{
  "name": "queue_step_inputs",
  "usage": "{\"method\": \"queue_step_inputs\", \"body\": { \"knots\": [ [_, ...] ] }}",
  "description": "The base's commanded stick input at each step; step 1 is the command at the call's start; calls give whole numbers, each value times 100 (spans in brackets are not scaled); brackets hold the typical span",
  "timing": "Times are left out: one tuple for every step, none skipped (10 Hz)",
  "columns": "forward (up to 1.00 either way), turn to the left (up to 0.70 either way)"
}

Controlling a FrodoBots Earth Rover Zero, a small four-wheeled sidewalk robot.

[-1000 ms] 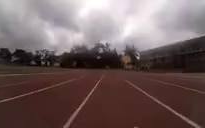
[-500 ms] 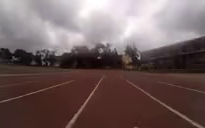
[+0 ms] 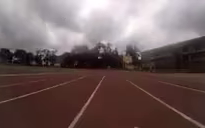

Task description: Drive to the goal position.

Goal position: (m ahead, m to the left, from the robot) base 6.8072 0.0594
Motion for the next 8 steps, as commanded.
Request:
{"method": "queue_step_inputs", "body": {
  "knots": [
    [70,0],
    [70,0],
    [70,0],
    [70,0],
    [70,0],
    [70,0],
    [70,0],
    [70,0]
  ]
}}
